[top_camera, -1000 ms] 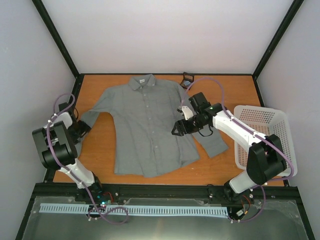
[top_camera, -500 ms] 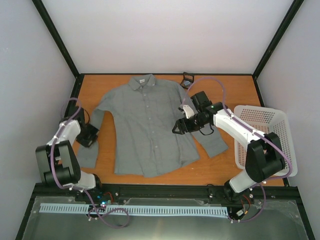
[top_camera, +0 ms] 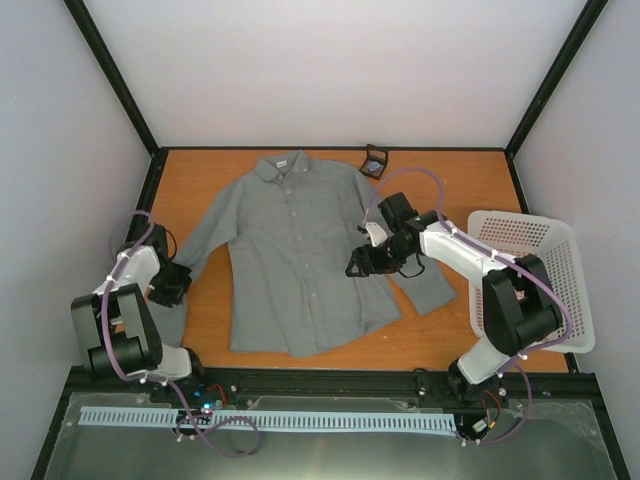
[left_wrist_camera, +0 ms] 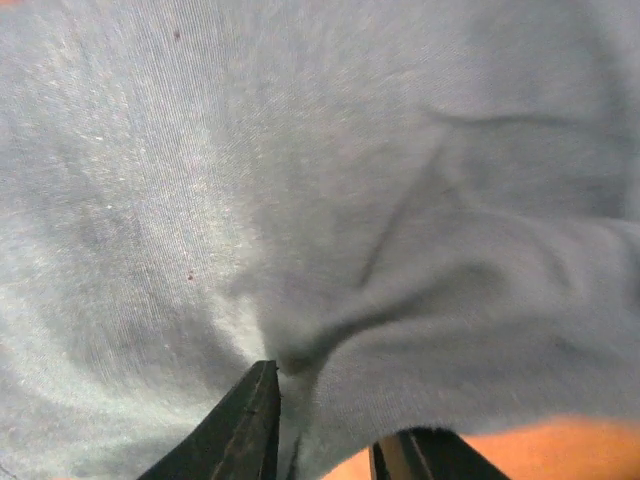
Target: Pin the brooch onto the clothing
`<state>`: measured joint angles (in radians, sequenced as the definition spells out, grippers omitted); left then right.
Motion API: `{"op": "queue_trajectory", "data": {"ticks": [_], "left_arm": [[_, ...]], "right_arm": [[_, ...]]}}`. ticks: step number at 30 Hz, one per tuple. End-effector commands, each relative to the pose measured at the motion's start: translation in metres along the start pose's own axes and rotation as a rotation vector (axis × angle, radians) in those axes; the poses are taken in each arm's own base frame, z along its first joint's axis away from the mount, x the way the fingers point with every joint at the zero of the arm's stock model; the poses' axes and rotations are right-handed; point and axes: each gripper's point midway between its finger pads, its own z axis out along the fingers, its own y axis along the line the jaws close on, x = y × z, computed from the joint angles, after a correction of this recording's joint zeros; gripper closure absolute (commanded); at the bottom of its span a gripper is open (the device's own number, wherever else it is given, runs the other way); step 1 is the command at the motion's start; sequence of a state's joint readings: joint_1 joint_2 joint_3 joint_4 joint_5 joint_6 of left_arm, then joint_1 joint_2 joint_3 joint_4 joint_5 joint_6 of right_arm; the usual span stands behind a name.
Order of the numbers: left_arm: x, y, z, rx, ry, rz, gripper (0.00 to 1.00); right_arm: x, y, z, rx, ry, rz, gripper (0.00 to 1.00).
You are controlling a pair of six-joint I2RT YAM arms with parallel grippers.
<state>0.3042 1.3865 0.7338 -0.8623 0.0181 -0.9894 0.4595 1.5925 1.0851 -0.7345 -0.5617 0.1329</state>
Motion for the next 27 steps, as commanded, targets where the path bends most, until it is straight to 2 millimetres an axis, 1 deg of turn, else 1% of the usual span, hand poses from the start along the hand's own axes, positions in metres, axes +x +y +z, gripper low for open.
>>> {"op": "queue_trajectory", "data": {"ticks": [1,2,3,5,7,9,11,12,13,14,16,17,18,19,20,21,24,26,27], "left_arm": [[-0.047,-0.022,-0.043,-0.001,-0.2,0.047,0.65],[-0.048,-0.023,-0.051,0.003,-0.222,0.067,0.58],[-0.048,-0.032,-0.063,0.024,-0.261,0.109,0.55],[-0.043,-0.048,-0.085,0.071,-0.315,0.179,0.44],[-0.035,-0.073,-0.106,0.158,-0.352,0.252,0.35],[-0.027,-0.105,-0.125,0.278,-0.368,0.337,0.27],[-0.016,-0.144,-0.139,0.435,-0.345,0.449,0.27],[-0.009,-0.164,-0.141,0.516,-0.318,0.506,0.28],[-0.002,-0.185,-0.142,0.599,-0.292,0.562,0.31],[0.001,-0.209,-0.147,0.689,-0.284,0.607,0.37],[0.005,-0.242,-0.142,0.77,-0.237,0.667,0.46],[0.004,-0.257,-0.132,0.784,-0.207,0.683,0.5],[-0.001,-0.27,-0.121,0.772,-0.186,0.683,0.54],[-0.007,-0.281,-0.112,0.755,-0.17,0.673,0.6],[-0.012,-0.291,-0.099,0.737,-0.141,0.667,0.64],[-0.017,-0.302,-0.089,0.734,-0.12,0.665,0.66],[-0.033,-0.318,-0.055,0.699,-0.08,0.651,0.66],[-0.045,-0.322,-0.032,0.667,-0.055,0.645,0.65],[-0.051,-0.323,-0.023,0.651,-0.051,0.645,0.65]], "right_arm": [[-0.002,-0.007,0.006,0.006,0.01,0.024,0.29],[-0.002,-0.006,0.007,0.0,0.014,0.026,0.29],[-0.003,-0.006,0.01,-0.012,0.02,0.029,0.29],[-0.007,-0.001,0.015,-0.039,0.029,0.032,0.3],[-0.013,0.007,0.022,-0.054,0.04,0.003,0.31],[-0.02,0.015,0.032,-0.041,0.062,-0.033,0.31],[-0.029,0.023,0.045,-0.028,0.085,-0.068,0.32],[-0.034,0.028,0.052,-0.022,0.095,-0.083,0.34],[-0.042,0.036,0.057,-0.023,0.092,-0.106,0.36],[-0.047,0.043,0.064,-0.021,0.096,-0.122,0.38],[-0.056,0.054,0.076,-0.017,0.099,-0.154,0.43],[-0.06,0.057,0.083,-0.013,0.104,-0.164,0.46],[-0.062,0.06,0.089,-0.01,0.112,-0.168,0.49],[-0.065,0.062,0.095,-0.013,0.122,-0.169,0.53],[-0.066,0.062,0.1,-0.013,0.133,-0.165,0.58],[-0.066,0.061,0.104,-0.012,0.14,-0.157,0.61],[-0.061,0.045,0.114,0.044,0.157,-0.137,0.68],[-0.051,0.033,0.117,0.075,0.175,-0.125,0.7],[-0.043,0.029,0.118,0.081,0.189,-0.118,0.72]]}}
